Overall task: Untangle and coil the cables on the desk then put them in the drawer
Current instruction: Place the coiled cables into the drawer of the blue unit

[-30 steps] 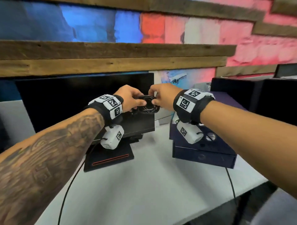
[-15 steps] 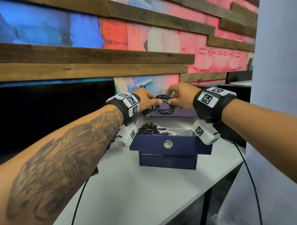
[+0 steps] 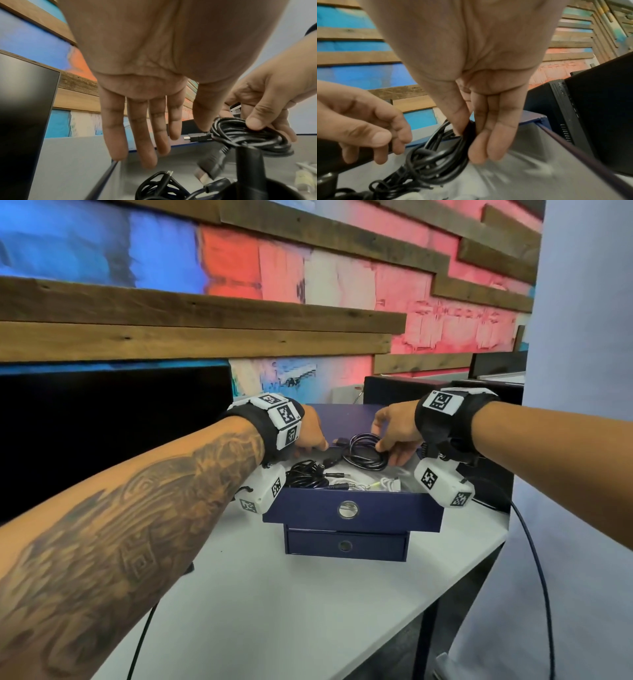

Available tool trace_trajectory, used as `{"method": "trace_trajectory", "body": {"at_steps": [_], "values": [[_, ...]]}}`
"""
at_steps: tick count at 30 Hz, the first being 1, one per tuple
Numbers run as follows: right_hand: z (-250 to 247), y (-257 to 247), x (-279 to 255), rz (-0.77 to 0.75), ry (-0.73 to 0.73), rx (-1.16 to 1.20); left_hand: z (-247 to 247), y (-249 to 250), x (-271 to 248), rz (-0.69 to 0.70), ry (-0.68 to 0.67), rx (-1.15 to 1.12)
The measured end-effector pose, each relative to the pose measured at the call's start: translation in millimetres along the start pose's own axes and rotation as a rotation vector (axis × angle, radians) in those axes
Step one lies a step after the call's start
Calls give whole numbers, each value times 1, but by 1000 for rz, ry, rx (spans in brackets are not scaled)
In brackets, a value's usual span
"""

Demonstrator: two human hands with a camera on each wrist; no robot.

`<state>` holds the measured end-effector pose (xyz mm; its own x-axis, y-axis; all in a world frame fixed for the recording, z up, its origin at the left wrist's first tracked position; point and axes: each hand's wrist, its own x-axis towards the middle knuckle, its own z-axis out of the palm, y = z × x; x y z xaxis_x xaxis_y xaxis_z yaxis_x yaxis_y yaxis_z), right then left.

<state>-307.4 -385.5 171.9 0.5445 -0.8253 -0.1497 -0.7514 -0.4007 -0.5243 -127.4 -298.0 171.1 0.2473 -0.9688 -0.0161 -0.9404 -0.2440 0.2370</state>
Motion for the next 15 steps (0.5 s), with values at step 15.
{"method": "trace_trajectory", "body": {"at_steps": [15], "values": [[5,-6,12,176,-84,-196,4,1,-11,7,-174,-98]]}}
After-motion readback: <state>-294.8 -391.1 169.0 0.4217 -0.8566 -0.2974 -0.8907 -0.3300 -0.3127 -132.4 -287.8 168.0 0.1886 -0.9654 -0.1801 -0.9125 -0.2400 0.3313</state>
